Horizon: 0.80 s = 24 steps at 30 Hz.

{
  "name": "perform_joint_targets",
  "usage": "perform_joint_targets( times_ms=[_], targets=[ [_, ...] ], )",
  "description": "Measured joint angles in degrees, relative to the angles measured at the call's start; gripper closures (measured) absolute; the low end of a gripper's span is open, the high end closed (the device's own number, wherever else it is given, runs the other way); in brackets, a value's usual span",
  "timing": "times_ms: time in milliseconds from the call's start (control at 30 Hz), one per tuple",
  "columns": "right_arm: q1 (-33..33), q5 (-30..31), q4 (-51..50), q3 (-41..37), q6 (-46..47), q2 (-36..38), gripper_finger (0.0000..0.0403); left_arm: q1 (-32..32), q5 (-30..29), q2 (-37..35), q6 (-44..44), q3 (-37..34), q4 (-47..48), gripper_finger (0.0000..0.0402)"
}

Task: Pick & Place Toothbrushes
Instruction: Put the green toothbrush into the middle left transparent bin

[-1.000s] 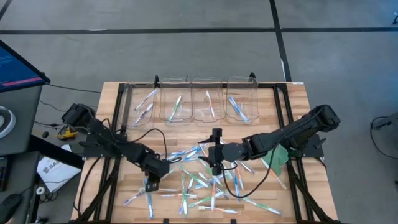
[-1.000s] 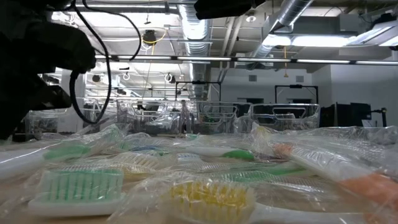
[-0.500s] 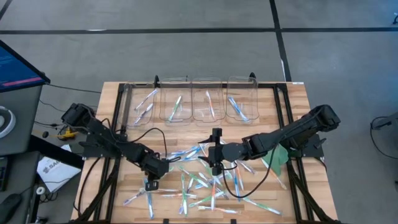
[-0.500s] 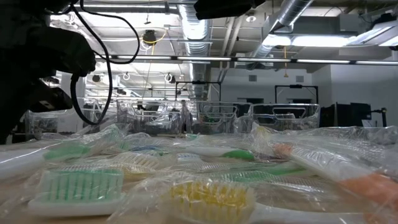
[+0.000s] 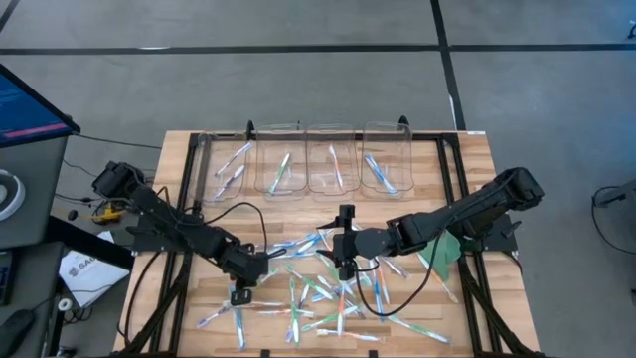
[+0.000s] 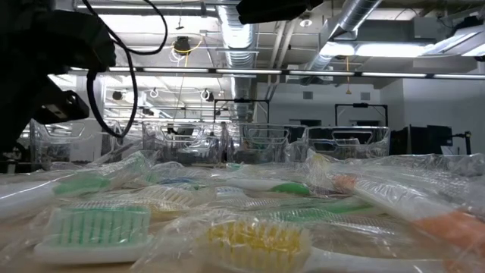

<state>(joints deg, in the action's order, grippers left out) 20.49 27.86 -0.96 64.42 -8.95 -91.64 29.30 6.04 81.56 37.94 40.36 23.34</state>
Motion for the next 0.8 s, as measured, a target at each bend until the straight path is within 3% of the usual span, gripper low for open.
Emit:
perform_joint_targets(
  times_ms=[433, 800],
  targets=[
    [0.0, 0.0, 0.0, 0.0, 0.0, 0.0, 0.0133, -0.3, -0.5, 0.6, 1.5, -0.9, 0.0, 0.0388],
    [0.0, 0.0, -0.1, 0.0, 0.0, 0.0, 0.0133, -0.3, -2.3, 0.6, 3.6, -0.9, 0.0, 0.0275]
  ],
)
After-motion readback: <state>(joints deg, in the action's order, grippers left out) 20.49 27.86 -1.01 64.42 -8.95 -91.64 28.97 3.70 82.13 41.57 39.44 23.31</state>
